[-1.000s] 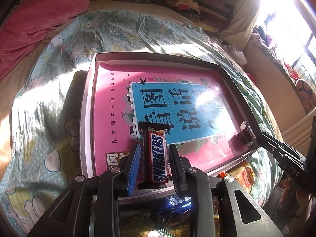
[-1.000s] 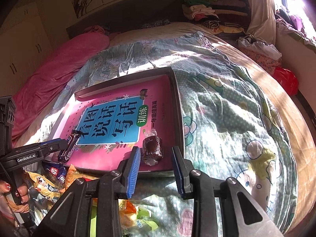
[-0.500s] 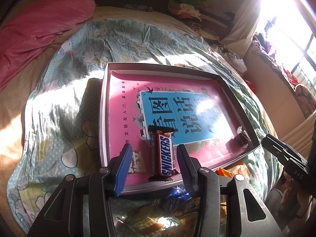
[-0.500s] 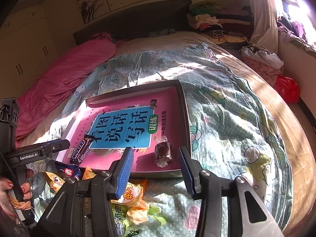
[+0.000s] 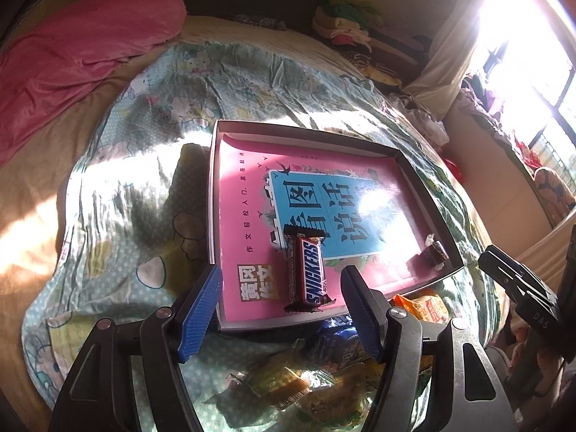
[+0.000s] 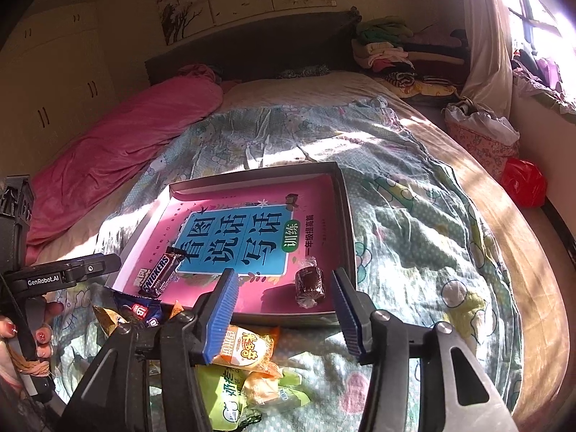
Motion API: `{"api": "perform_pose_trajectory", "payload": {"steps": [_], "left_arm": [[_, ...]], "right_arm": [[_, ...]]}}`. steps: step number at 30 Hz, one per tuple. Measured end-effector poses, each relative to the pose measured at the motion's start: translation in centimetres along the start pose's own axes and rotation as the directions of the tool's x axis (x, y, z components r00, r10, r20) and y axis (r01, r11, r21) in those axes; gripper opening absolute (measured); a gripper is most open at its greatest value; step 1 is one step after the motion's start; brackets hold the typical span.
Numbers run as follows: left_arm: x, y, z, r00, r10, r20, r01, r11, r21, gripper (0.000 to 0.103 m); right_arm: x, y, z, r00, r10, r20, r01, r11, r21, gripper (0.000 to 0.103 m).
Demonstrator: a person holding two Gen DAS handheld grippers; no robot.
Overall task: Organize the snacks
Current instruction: 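Open both grippers to release the Snickers bar and brown candy in the tray, then move both grippers back to the snack pile beside the tray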
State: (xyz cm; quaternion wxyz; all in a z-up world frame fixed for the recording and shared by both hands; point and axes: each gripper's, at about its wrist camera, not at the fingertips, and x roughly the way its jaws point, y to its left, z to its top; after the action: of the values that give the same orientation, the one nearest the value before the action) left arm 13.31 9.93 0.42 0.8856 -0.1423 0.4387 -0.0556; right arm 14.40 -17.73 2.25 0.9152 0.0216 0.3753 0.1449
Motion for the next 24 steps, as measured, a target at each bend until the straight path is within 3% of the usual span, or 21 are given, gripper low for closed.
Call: {"api": "perform_pose_trajectory", "payload": {"steps": [24], "left_arm": [[-2.5, 0.4, -2.9, 0.999, -0.031, -0.009, 0.031, 1.0, -0.007, 0.074]], "right_arm": [[-1.3, 2.6, -1.1, 1.0, 0.016, -0.021, -0.018, 0.995, -0.101, 0.058]]}}
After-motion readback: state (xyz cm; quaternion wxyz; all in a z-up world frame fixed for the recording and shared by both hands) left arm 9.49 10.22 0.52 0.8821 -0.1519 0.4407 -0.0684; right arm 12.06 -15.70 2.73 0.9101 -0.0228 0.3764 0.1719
